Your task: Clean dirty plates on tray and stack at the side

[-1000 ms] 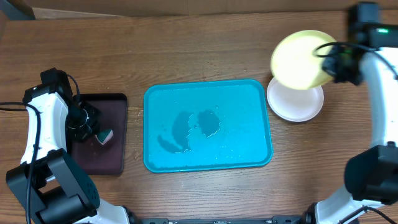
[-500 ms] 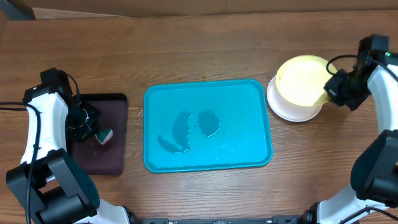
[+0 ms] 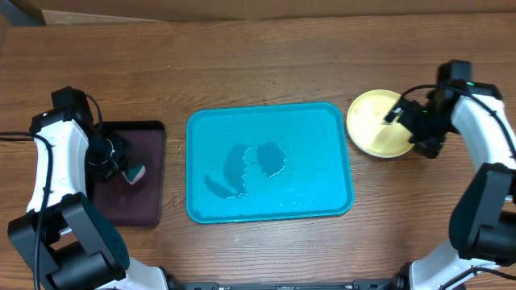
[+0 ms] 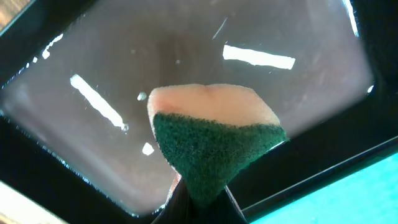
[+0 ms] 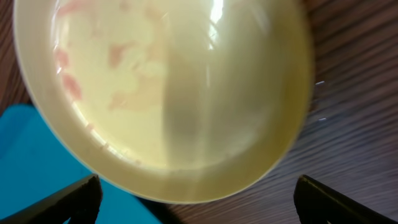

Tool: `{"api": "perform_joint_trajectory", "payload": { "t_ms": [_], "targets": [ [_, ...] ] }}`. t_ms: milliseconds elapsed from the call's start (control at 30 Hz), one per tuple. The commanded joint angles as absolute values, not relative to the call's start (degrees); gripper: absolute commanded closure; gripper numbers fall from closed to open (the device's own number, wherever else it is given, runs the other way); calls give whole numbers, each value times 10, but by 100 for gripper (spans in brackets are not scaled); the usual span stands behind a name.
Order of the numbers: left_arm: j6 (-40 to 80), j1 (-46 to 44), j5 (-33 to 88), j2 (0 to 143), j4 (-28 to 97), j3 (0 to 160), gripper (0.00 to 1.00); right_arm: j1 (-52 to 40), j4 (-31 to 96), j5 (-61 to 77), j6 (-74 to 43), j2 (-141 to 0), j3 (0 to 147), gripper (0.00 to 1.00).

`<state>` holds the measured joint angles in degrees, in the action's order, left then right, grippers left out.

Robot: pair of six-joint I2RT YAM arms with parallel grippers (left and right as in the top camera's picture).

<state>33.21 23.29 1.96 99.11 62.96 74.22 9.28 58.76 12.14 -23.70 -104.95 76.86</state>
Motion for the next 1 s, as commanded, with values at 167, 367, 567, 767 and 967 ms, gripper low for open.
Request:
{"api": "perform_joint_trajectory", "payload": {
  "t_ms": [167,367,567,767,967],
  "targets": [
    [299,237,10,991,581,707,96,18,600,175,-257,-1033,775,0],
    [297,237,9,991,552,695,85,9,644,185,-250,-974,791,0],
    [298,237,12,991,549,695,0,8,674,189,-226,-860,792,0],
    [283,237,32,990,568,710,0,8,703,203,-221,-738,792,0],
    [201,237,144,966,618,765,0,2,741,203,-221,-630,792,0]
  ]
}}
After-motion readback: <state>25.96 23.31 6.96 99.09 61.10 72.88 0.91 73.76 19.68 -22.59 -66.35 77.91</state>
